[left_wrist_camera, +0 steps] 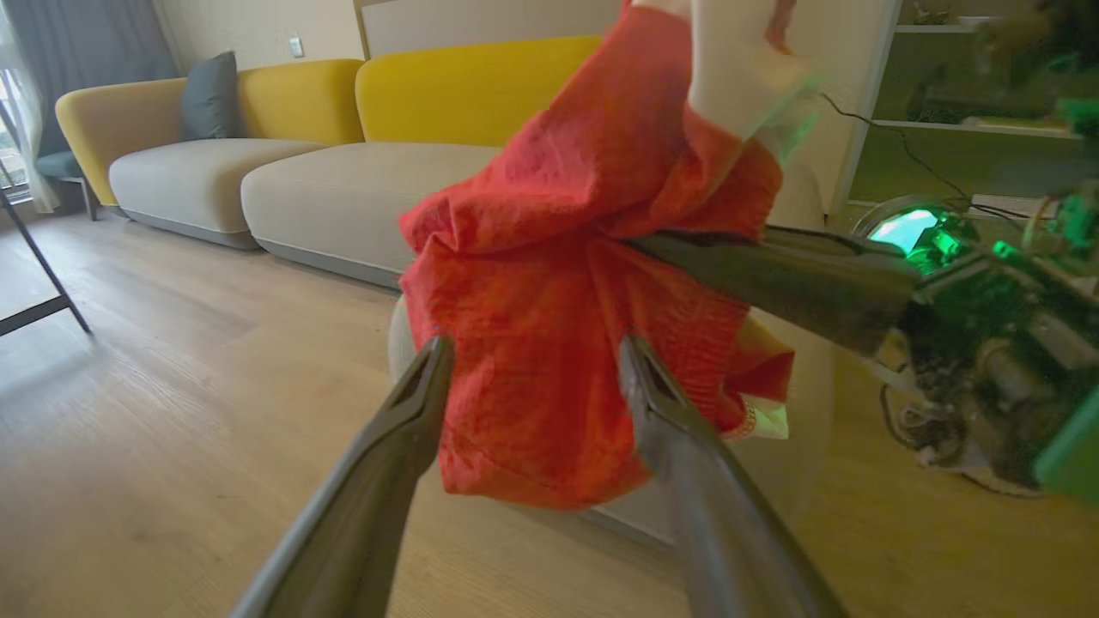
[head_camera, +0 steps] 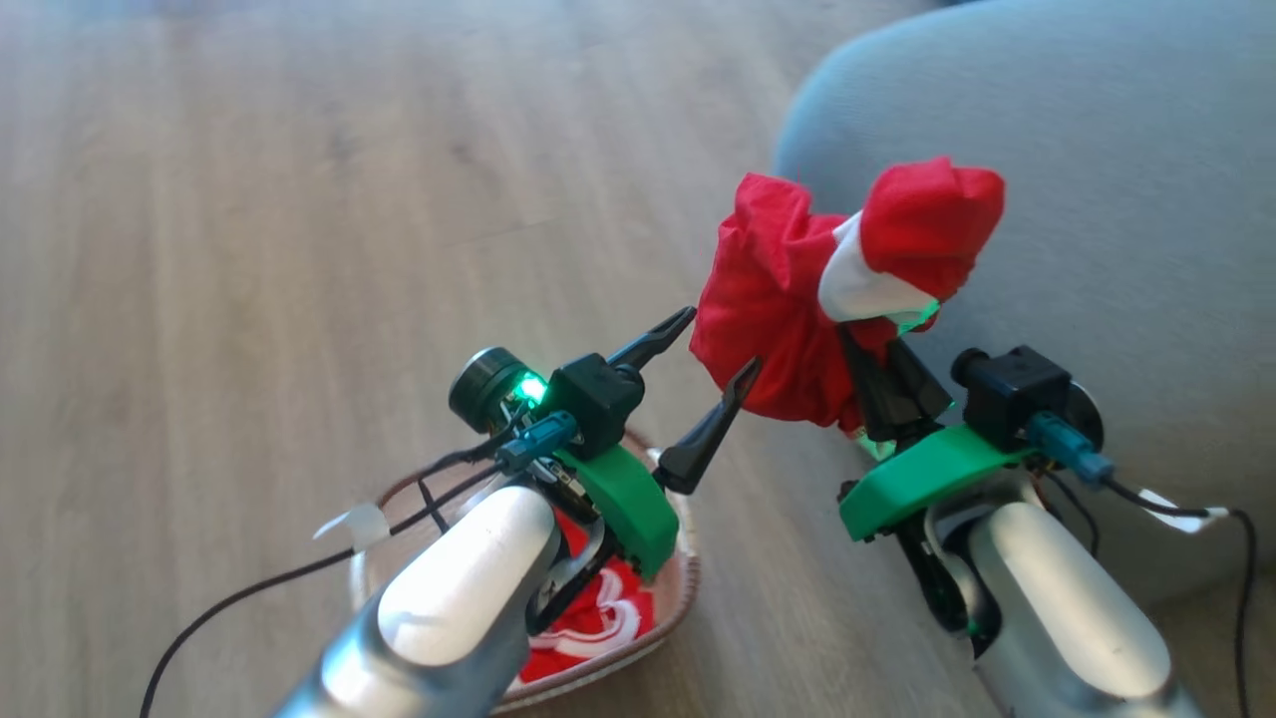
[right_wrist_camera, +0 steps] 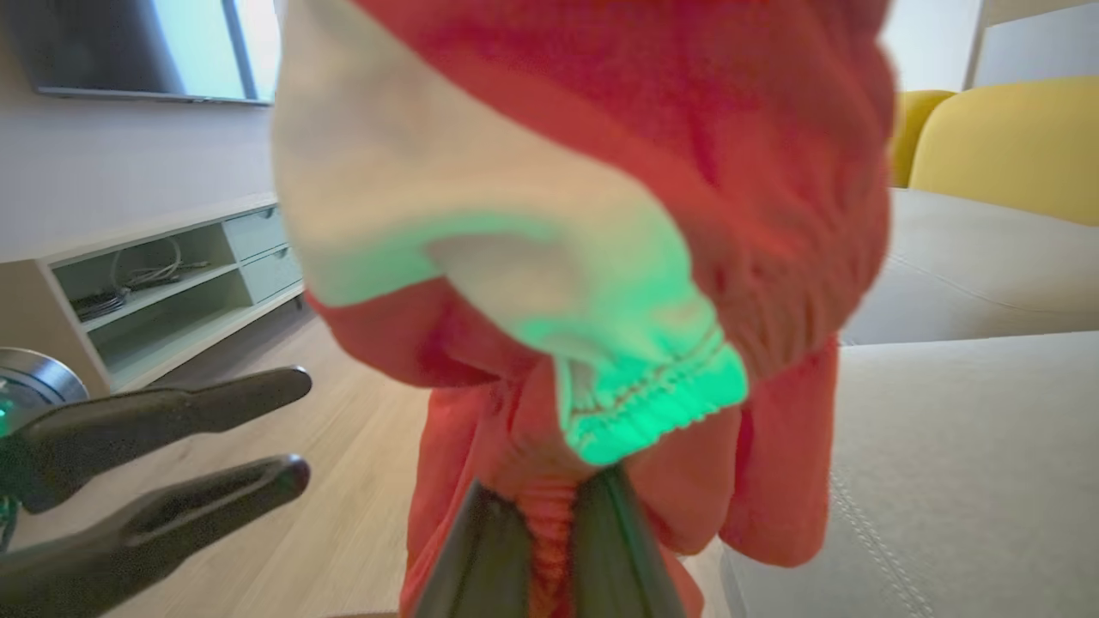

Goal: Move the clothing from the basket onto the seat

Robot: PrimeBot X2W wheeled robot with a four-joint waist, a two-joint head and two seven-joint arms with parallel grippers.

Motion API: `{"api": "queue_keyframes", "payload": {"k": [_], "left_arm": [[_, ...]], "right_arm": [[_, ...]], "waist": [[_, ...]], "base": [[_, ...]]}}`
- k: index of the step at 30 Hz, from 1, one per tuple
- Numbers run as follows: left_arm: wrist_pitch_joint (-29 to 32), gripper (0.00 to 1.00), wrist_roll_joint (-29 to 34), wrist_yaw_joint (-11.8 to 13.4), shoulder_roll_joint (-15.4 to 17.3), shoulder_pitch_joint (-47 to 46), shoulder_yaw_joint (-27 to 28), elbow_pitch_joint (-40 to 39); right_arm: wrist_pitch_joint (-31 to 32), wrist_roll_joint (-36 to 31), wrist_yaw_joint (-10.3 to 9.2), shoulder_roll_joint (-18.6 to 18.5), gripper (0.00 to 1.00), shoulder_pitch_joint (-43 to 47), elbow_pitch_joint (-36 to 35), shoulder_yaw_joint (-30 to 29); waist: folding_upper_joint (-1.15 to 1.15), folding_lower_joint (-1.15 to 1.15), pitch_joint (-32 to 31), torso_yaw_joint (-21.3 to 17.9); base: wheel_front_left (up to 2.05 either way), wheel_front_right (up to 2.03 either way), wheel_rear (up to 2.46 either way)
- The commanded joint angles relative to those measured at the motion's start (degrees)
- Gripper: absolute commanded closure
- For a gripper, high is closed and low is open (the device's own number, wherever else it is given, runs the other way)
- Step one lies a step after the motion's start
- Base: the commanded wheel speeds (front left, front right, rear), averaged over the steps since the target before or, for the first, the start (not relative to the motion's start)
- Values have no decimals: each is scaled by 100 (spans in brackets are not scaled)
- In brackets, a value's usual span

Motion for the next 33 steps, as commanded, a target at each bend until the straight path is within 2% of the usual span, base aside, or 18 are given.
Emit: {"api": "queue_keyframes", "payload": {"k": [1,7,14,24,33], "left_arm": [[-28,0,-44,-36,56,-136,178,-180],[-28,0,-33,-36,42,-91,184,-229],[-28,0,8,-36,39,-15,188,-279],[-28,0,97,-36,102,-49,47,-479],[-28,0,70,-36,406,-392,-485,-979]], "right_arm": [[-29,-40,13,2,100,-45,-254,-4],[-29,-116,13,30,100,149,-514,-209],[-29,-194,13,65,100,355,-791,-438],[-29,-529,13,47,100,435,-998,-894],[-29,-1042,13,-24,100,-430,-711,-2400]], "waist": [[0,0,-29,-379],[0,0,-44,-962],[0,0,-8,-1411],[0,0,323,-1470],[0,0,1144,-1014]], "base": [[0,0,0],[0,0,0],[0,0,0],[0,0,0],[0,0,0]]}}
